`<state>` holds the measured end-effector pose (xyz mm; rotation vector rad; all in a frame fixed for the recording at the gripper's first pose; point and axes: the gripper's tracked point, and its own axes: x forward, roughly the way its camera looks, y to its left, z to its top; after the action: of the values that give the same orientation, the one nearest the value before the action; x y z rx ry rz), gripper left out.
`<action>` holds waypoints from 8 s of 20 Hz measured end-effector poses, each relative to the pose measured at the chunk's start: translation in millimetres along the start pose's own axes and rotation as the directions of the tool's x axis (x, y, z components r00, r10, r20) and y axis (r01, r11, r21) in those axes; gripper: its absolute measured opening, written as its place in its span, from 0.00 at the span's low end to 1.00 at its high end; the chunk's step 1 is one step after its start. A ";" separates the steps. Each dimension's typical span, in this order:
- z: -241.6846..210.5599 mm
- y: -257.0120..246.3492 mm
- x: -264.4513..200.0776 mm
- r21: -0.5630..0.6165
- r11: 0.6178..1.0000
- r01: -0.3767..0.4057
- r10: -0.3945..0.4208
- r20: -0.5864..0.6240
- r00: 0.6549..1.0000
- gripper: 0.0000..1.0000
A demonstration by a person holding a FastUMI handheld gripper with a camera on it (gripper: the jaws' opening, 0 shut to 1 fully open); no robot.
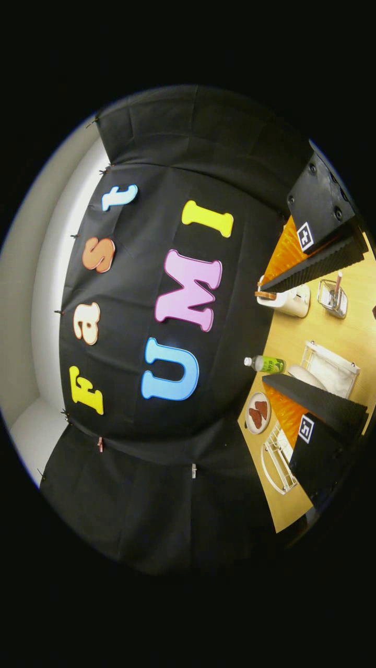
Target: Take the plate from the dish rack, then take the spoon from the basket and place it into the plate.
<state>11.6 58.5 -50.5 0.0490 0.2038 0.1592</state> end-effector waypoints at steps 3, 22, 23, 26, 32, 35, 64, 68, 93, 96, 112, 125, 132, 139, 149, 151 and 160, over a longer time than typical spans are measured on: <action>-26.7 17.2 19.3 0.022 0.998 -0.058 0.060 -0.117 0.991 0.97; -234.5 84.3 123.4 0.122 0.989 0.081 0.032 -0.721 0.692 0.63; -236.6 83.5 122.3 0.109 0.990 0.091 0.019 -0.735 0.678 0.48; -243.9 75.7 116.6 0.059 0.990 0.130 -0.033 -0.791 0.611 0.43; -222.6 68.9 125.2 0.030 0.990 0.138 -0.062 -0.786 0.615 0.34; -207.7 65.7 131.8 -0.066 0.992 0.108 -0.120 -0.757 0.642 0.32; -176.4 -41.5 -49.4 0.647 0.745 0.162 0.324 -0.564 0.760 0.28; -227.7 -67.8 -107.8 0.671 0.710 0.214 0.339 -0.592 0.731 0.28; -424.7 -74.5 -96.6 0.702 0.590 0.398 0.336 -0.662 0.670 0.52; -422.1 -81.9 -94.7 0.672 0.617 0.410 0.306 -0.684 0.662 0.69; -278.3 -158.5 -9.5 0.462 0.855 0.236 0.071 -0.556 0.828 0.97; -301.8 -152.3 54.4 0.461 0.864 0.205 0.105 -0.562 0.821 0.63; -303.4 -144.2 56.1 0.474 0.852 0.224 0.112 -0.583 0.805 0.13; -271.2 -156.6 37.0 0.482 0.844 0.237 0.075 -0.542 0.837 0.11; -195.6 -119.9 -64.1 0.568 0.818 0.090 0.202 -0.429 0.880 0.11; -201.3 -105.2 -84.8 0.568 0.820 0.074 0.230 -0.445 0.865 0.11; -281.0 -54.5 -133.7 0.598 0.798 0.080 0.326 -0.538 0.777 0.11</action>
<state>-167.0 -7.8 -302.5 0.6576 0.9252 0.2448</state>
